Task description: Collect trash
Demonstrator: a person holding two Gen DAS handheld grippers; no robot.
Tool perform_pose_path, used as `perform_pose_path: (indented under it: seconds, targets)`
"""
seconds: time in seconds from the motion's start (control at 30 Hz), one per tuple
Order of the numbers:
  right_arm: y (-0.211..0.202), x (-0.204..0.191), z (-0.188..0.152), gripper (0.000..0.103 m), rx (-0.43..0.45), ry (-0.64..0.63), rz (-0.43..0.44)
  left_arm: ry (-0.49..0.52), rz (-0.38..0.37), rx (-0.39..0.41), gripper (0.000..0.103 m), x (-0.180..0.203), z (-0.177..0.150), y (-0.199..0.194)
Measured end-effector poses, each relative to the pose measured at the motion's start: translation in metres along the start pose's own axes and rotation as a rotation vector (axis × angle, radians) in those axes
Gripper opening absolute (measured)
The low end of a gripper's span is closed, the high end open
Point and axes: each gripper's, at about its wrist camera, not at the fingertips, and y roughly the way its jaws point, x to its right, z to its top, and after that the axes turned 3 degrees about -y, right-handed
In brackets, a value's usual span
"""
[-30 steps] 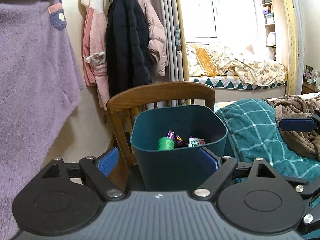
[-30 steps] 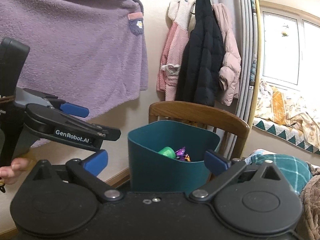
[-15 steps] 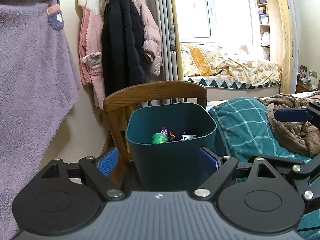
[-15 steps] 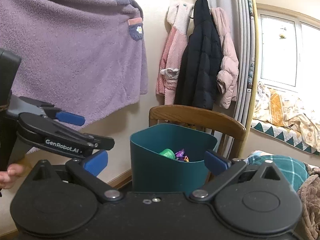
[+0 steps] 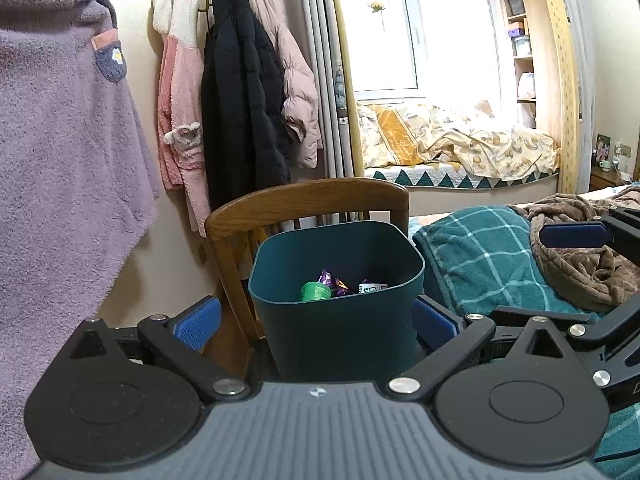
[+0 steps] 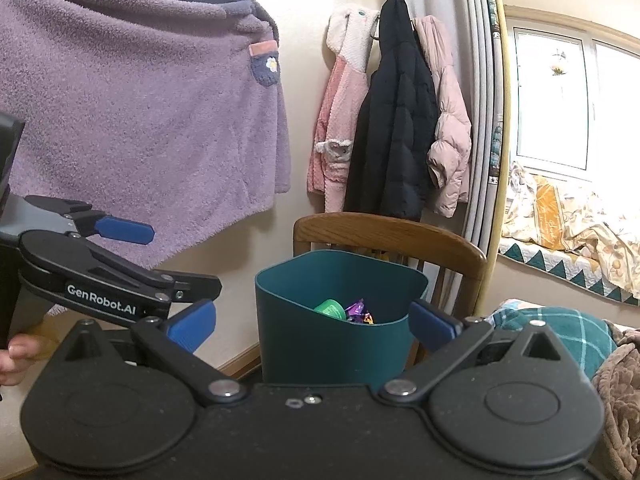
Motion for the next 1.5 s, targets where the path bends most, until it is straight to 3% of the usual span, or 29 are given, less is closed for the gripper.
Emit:
perform_pose_path:
  seconds: [0.9,1.5]
  targets:
    - [0.006,0.012,-0.004,0.103,-0.002,0.034,-0.028,-0.022,-0.007,-0.017,0.102,-0.001,-0.001,0.010]
    - [0.006,0.014,-0.007,0.103,-0.001,0.048,0.004,-0.011,0.013,-0.016,0.102,0.003,-0.004,0.022]
